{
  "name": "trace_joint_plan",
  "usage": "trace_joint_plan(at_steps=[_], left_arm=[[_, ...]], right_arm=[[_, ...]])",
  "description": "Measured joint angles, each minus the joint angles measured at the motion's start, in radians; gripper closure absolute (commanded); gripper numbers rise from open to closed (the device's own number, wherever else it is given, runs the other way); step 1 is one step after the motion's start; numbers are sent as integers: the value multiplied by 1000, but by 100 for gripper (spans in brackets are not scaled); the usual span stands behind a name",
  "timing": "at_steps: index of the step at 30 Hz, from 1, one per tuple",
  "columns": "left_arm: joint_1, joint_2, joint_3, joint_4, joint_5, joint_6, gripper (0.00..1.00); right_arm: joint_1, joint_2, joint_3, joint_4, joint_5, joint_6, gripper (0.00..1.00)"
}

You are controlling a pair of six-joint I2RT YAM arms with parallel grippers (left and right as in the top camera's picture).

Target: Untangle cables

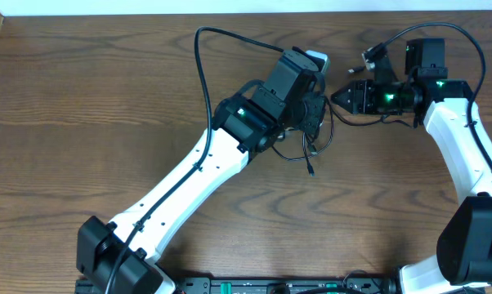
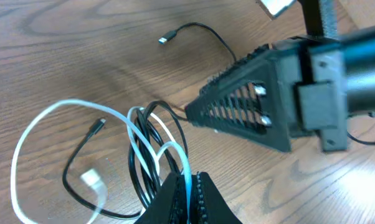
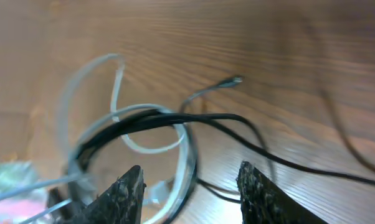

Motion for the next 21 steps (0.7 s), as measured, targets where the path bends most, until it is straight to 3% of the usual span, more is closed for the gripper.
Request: trace_joint_plan(at_steps=[8,21], left_arm=[[63,0,0,4,58,-61,92],[139,0,0,34,309,-177,93]], right_arm=[[3,0,0,33,-135,-44,55],[118,0,0,146,-142,-43,57]])
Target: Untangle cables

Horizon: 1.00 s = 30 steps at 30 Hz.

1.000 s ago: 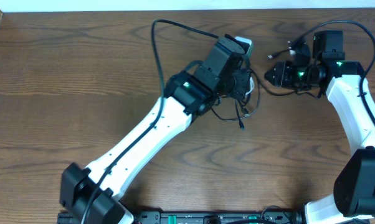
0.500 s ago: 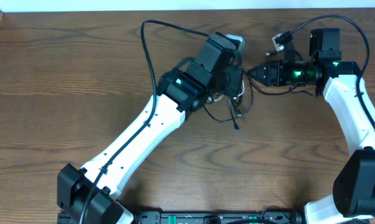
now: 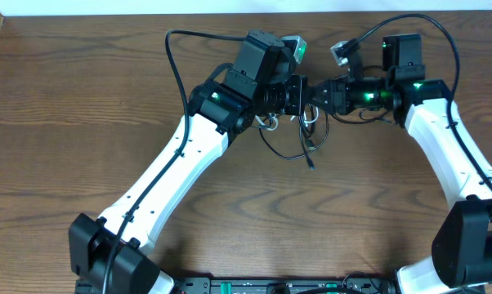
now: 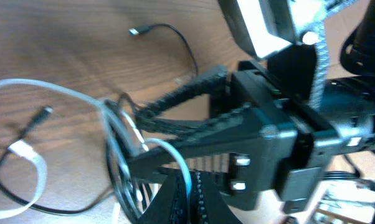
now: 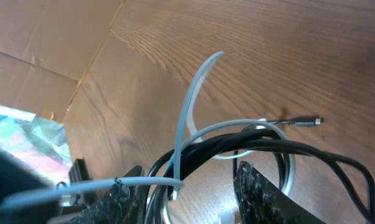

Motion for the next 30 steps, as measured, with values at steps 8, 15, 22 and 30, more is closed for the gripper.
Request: trace_joint_plan(at_steps=[8,15,22,30], left_arm=[[26,0,0,20,77,-79,93],[29,0,0,57,127,-137,92],[42,1,0,90,162,-159,93],[71,18,-5,153,223,-163,93]], right_arm=[[12,0,0,100,54,54,60],[34,0,0,203,76,155,60],[89,0,0,201,217,327,67],[112,15,1,166,320,492,73]])
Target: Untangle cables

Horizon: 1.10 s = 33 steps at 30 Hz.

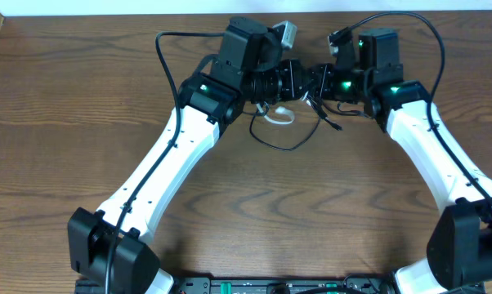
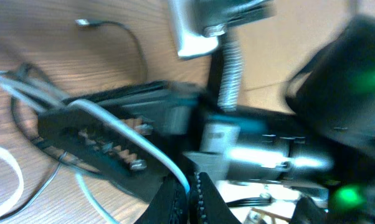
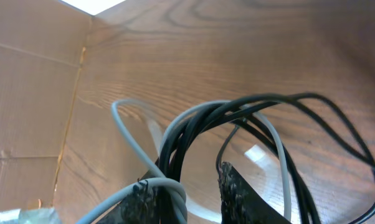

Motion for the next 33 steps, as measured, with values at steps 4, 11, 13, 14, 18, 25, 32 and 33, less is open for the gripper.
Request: trace_joint_plan(at_steps=[4,11,13,14,18,25,32,33], left_arm=[[25,1,-6,24,47,-7,92],[78,1,-26,55,76,-19,92],[89,0,-29,61,82,-19,93],[96,-2,-31,63,85,-19,93],[140,-58,-31,98,123,-21,93],[212,-222,3,115,164,-21,93],[225,-218,4,26,162,21,92],[225,-214,4,4,156,31,93]], right_arm=[[5,39,2,-25,-5,24,71],[-6,109,14,-62,-21,28,68],[-11,134,19,-63,-30,23,62],[-14,142,20,-65,-31,21,60],[-34,197,18,-93,17,0,54],[-67,262,1,-131,85,-29,51],[-68,262,1,-110,83,-93,54],[-68,262,1,-102,72,-106,54]])
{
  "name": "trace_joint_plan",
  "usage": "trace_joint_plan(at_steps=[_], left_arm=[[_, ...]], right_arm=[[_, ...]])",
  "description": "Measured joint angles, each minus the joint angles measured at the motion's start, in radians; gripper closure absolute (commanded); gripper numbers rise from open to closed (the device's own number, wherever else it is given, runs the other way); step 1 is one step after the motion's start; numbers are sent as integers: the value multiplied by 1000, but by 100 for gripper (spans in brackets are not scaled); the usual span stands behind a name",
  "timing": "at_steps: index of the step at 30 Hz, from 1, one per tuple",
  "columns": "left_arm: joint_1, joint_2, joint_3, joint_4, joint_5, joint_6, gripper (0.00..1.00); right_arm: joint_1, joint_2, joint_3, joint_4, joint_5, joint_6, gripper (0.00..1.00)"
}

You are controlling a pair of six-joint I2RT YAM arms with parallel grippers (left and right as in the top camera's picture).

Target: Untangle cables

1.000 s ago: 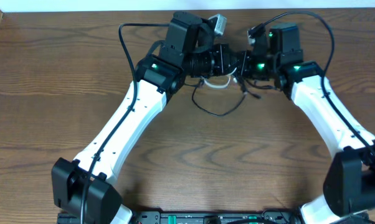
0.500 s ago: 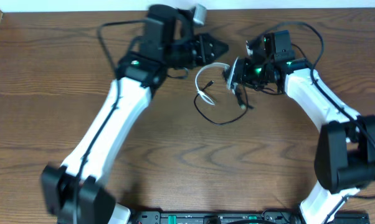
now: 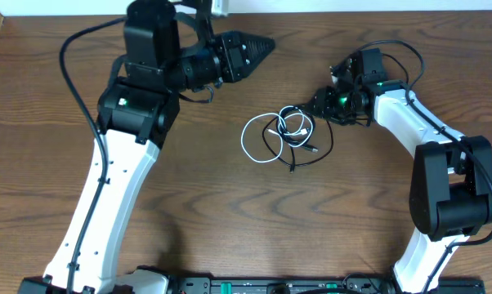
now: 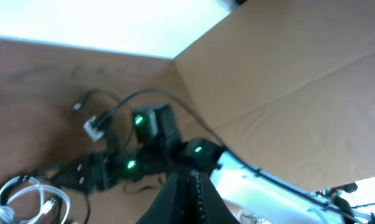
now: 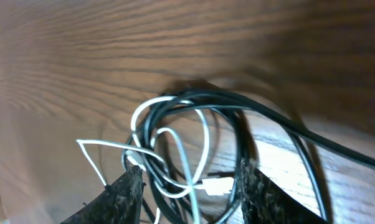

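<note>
A tangle of white and black cables (image 3: 283, 135) lies on the wooden table (image 3: 230, 220), with a white loop (image 3: 250, 143) spreading to its left. My left gripper (image 3: 266, 42) is shut with nothing in it, raised high at the back and well clear of the tangle. From its wrist view the left gripper (image 4: 189, 186) looks down on the cables (image 4: 19, 193) and the right arm (image 4: 156, 127). My right gripper (image 3: 318, 104) sits low at the tangle's right edge. In its own view the right gripper (image 5: 187, 186) is open, with the cables (image 5: 175, 143) and a white plug (image 5: 218, 185) lying between its fingers.
A cardboard wall (image 4: 287, 68) stands behind the table, and another cardboard edge at the far left. The right arm's own black lead (image 3: 393, 49) loops above its wrist.
The tangle, then lifted between both grippers at the back, now lies on the table. My left gripper no longer holds the white cable and is up and to the left. My right gripper is further right and lower.
At first my left gripper was shut on the white cable over the tangle, with the right gripper open close by. Then the right fingers were around the bundle, and both had moved back with it raised. Now the bundle rests on the table, free of both grippers.
</note>
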Motion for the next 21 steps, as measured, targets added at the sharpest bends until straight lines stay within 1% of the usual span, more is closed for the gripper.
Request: trace_joint_plan(at_steps=[4,7,14,17,21], left_arm=[[-14,21,0,-90,-48,47,92],[-29,39,0,-143,-97,80,93],[-47,90,0,-241,-194,113,92],[-47,114,0,-262,-210,119,92],[-47,161,0,-270,-225,147,92]], right_arm=[[0,0,0,32,-60,-58,52],[2,0,0,27,-68,-82,53],[27,0,0,-31,-19,-107,53],[46,0,0,-58,-7,-131,54],[77,0,0,-87,59,-161,59]])
